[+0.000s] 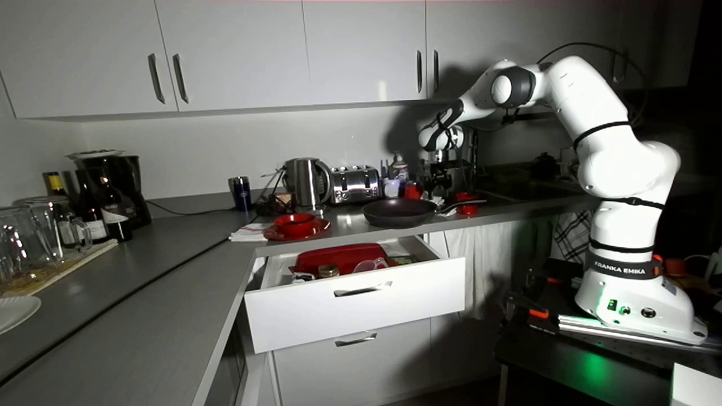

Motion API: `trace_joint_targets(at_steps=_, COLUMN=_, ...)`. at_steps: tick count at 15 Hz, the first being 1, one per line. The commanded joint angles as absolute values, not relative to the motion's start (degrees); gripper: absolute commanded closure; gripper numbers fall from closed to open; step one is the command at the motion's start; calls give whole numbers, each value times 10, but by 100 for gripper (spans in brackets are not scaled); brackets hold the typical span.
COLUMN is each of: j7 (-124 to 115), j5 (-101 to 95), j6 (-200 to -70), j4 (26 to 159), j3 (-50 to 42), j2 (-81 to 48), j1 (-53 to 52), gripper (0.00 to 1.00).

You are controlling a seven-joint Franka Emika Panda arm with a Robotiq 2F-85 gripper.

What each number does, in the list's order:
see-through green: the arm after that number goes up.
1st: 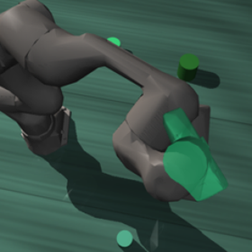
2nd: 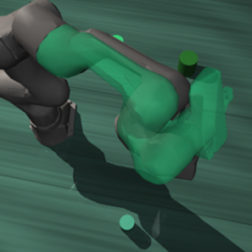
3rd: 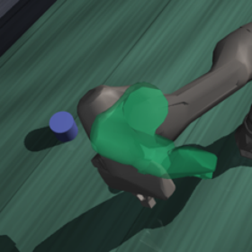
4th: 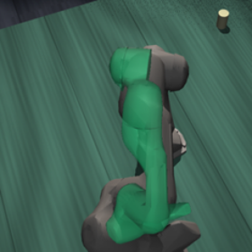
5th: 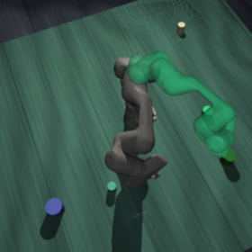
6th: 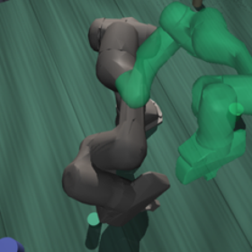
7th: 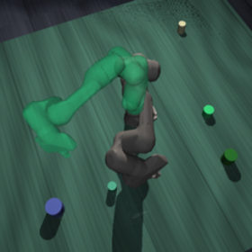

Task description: Use the cloth to wipe the plate

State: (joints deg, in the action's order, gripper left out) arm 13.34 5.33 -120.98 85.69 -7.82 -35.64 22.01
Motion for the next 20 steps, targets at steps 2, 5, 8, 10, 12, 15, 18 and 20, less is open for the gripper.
trace_joint_targets(at_steps=2, j7=104, j5=49, j6=-1180, j4=806, j3=-86, j2=-402, j1=218, gripper=0)
trace_joint_targets(at_steps=5, j7=100, j5=47, j6=-1185, j4=800, j3=-86, j2=-412, j1=218, gripper=0)
trace_joint_targets(at_steps=8, j7=101, j5=46, j6=-1189, j4=798, j3=-87, j2=-414, j1=219, gripper=0)
trace_joint_targets(at_steps=10, j7=100, j5=45, j6=-1190, j4=797, j3=-89, j2=-412, j1=219, gripper=0)
trace_joint_targets(at_steps=12, j7=99, j5=46, j6=-1188, j4=795, j3=-89, j2=-412, j1=220, gripper=0)
trace_joint_targets(at_steps=15, j7=100, j5=48, j6=-1186, j4=794, j3=-88, j2=-412, j1=221, gripper=28)
trace_joint_targets(at_steps=18, j7=103, j5=50, j6=-1183, j4=794, j3=-86, j2=-410, j1=222, gripper=47)
trace_joint_targets(at_steps=20, j7=106, j5=52, j6=-1182, j4=795, j3=-85, j2=-407, j1=223, gripper=62)
